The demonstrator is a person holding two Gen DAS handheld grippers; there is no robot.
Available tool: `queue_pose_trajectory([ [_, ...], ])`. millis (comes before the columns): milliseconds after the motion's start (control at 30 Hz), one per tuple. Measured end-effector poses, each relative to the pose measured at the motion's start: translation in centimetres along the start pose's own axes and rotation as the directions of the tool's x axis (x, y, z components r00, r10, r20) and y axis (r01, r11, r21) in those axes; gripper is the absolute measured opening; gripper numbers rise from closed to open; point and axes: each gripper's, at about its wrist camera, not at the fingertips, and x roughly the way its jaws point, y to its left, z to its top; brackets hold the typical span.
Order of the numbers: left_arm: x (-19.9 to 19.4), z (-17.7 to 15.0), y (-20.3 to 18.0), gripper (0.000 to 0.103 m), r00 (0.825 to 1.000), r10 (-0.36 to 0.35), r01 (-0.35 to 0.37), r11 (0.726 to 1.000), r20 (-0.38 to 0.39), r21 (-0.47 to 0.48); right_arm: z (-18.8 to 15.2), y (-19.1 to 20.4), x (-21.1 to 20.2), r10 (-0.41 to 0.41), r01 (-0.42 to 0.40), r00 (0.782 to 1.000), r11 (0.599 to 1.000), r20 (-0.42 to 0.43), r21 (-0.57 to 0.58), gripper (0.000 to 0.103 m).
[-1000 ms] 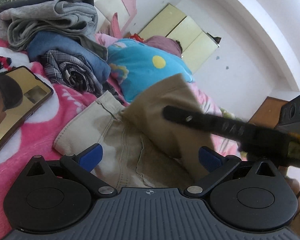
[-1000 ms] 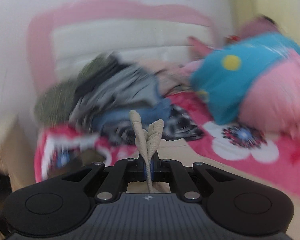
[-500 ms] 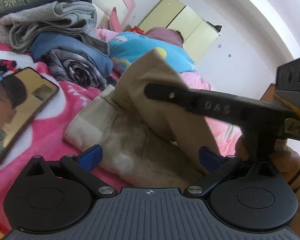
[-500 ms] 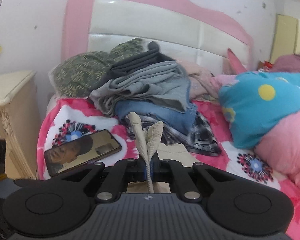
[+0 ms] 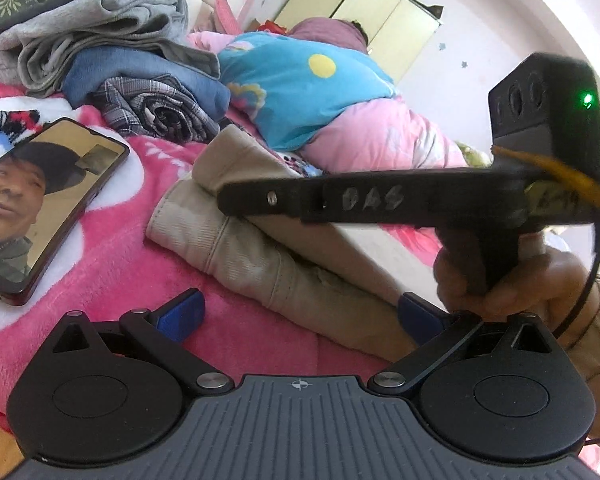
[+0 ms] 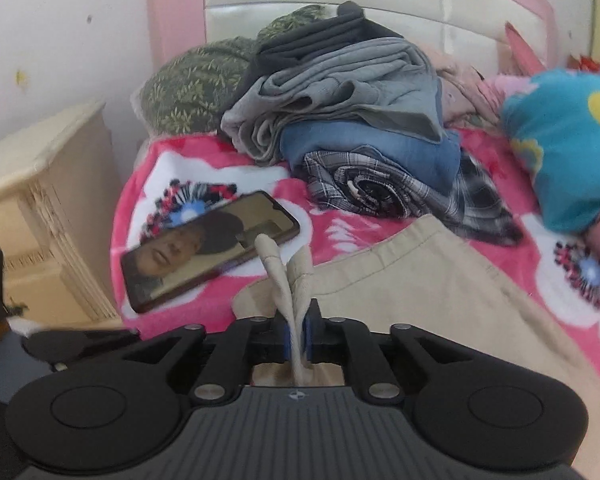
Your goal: Fold clothes
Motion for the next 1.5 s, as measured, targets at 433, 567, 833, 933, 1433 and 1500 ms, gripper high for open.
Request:
queue_pose_trajectory([
  [433,-0.3,0.1,0.1,0.103,0.999,-0.019,0.02,0.999,0.031,-0.026,-1.7,-5.7,-9.0,0.151,-0.289,0.939,0.835,0.31,0.469,0.034],
  [567,-0.5,0.1,0.3,0.103,0.997,-0.064,0.066,0.997,0.034,-0.049,-6.8,-8.9,-14.7,-0.003,-0.244,0.935,0.718,0.354,0.651,0.043],
  [833,-0.9,0.1,0.2,0.103,0.983,-0.167,0.175,0.979,0.08,-0.106,-19.5,-13.4,-25.5,-0.36,-0.101,0.9,0.375,0.245,0.922,0.059],
  [933,-0.2,0.1,-0.1,0.103,0.986,-0.16,0.166,0.978,0.051,-0.124,-22.0,-14.0,-25.9,-0.368,-0.095,0.906,0.305,0.21,0.947,0.062],
  [1433,2.6,0.0,0.5,0.103,0.991,-0.118,0.129,0.95,0.057,-0.283,-30.8,-18.6,-25.6,-0.291,-0.087,0.951,0.083,0.108,0.993,0.063],
  [1500,2.9,0.1,0.4,0.103,0.992,-0.106,0.122,0.947,0.071,-0.297,-30.2,-19.9,-24.8,-0.246,-0.098,0.961,0.114,0.124,0.989,0.064],
])
